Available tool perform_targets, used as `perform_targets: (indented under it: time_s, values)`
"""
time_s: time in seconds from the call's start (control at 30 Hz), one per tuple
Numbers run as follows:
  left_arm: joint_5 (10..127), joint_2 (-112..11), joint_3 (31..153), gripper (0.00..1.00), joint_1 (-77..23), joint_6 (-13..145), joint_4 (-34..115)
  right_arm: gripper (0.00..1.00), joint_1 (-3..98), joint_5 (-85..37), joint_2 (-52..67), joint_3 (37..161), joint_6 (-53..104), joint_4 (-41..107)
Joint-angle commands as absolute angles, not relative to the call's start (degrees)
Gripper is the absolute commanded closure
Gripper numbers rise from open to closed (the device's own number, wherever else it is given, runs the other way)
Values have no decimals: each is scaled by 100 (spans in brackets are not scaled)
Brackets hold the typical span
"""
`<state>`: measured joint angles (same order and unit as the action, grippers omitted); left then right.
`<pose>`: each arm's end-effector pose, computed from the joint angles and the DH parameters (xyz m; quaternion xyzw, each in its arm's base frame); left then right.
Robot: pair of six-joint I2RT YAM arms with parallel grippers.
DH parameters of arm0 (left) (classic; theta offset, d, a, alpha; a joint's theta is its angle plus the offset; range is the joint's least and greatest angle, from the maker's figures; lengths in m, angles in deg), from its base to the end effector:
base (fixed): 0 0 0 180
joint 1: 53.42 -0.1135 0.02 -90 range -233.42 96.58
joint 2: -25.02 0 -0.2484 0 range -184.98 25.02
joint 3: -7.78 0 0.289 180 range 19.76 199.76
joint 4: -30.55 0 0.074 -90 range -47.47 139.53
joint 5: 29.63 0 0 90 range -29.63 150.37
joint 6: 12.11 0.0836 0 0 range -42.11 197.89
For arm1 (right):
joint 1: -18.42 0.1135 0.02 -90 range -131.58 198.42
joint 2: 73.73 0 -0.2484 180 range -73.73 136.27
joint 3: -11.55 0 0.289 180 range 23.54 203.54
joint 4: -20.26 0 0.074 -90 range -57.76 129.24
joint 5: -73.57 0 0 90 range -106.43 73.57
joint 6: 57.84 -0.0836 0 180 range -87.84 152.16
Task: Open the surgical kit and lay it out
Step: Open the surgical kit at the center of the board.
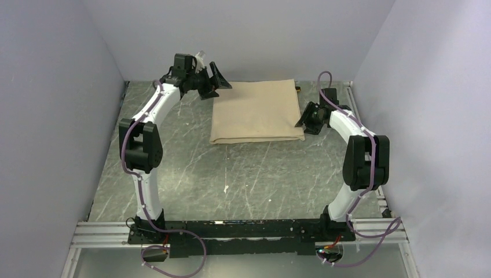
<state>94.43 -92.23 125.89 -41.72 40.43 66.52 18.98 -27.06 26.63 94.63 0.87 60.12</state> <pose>0.5192 -0.1553 0.2563 -0.0576 0.8573 -0.4197 0.2926 0.4252 0.0196 0.1408 0.2278 0.9278 0.1627 0.2464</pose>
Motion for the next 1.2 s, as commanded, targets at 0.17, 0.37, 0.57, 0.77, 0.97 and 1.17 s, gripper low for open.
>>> perform_targets:
  time_s: [0.17,0.37,0.57,0.77,0.97,1.17]
  values:
    - [9653,-9480,12833,11,-3909,3618,6071,56,1877,-2765,2384,9686,-464,6478]
    - [9732,-9663,12901,11,-3818,3506,5943,50,1877,-2802,2374,9847,-485,6785]
    - [9813,-9761,12909,12,-3753,3408,5829,30,1877,-2653,2045,9440,-572,6642]
    - [9831,-9811,12923,12,-3734,3364,5787,39,1877,-2839,1915,9086,-880,6094]
    - [9884,-9847,12923,12,-3721,3309,5722,48,1886,-2901,1915,8974,-1096,5853]
    - [10017,-9875,12890,12,-3675,3175,5572,56,1890,-2719,1708,8884,-1160,5624]
